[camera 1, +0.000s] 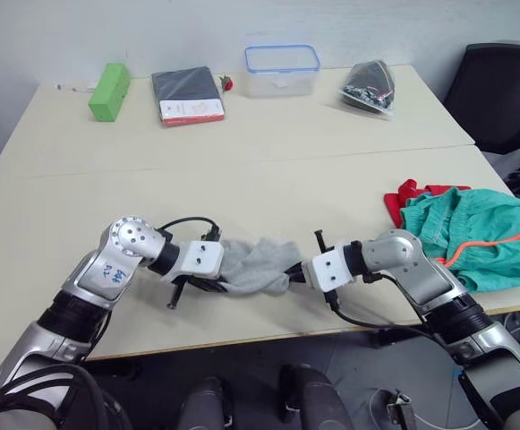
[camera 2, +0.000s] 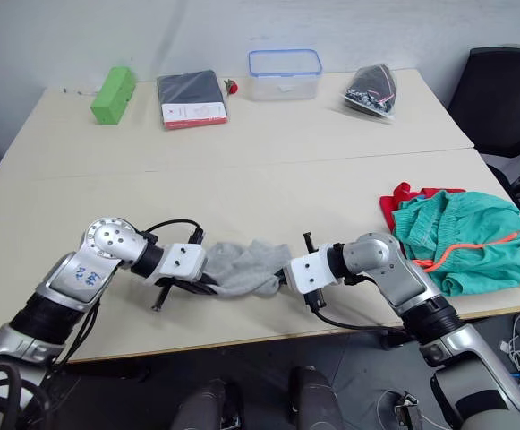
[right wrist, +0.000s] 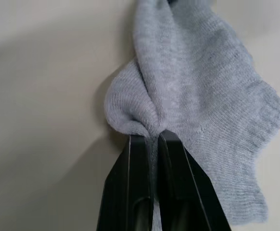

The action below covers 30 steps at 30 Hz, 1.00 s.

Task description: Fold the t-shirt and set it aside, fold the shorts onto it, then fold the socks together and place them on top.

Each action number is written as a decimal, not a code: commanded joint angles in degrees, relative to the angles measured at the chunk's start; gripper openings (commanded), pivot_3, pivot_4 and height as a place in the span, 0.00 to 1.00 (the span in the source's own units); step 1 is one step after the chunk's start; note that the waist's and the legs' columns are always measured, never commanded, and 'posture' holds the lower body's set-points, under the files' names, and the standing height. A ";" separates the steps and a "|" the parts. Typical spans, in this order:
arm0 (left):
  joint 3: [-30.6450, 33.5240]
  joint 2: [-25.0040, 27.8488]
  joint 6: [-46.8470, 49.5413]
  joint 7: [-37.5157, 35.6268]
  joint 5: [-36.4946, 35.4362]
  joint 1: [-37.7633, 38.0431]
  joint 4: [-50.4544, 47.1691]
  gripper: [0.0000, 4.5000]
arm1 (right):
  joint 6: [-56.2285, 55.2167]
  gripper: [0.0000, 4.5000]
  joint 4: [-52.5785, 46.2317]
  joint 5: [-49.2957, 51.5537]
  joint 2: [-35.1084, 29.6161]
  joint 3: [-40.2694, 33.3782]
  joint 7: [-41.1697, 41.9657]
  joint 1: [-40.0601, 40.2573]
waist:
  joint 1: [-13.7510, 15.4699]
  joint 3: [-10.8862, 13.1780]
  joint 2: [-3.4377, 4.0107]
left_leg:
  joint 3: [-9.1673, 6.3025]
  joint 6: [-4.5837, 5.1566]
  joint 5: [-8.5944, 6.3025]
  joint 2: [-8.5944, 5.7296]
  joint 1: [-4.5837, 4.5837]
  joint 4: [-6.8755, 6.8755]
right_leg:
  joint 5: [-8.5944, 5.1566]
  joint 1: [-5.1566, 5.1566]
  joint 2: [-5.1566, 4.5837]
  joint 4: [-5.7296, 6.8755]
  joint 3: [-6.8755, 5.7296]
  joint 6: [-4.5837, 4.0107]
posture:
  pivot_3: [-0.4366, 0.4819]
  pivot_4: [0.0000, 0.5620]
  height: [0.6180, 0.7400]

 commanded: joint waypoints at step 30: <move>18.85 -0.11 52.29 16.83 -26.85 2.30 -11.56 0.81 | 59.86 0.82 -17.95 26.24 -7.23 -15.32 -6.23 0.32 | 0.21 0.02 0.02 | -0.23 -0.03 -0.02 0.04 -0.02 0.12 | -0.04 0.07 -0.20 0.06 0.22 -0.07 | 0.48 0.27 1.00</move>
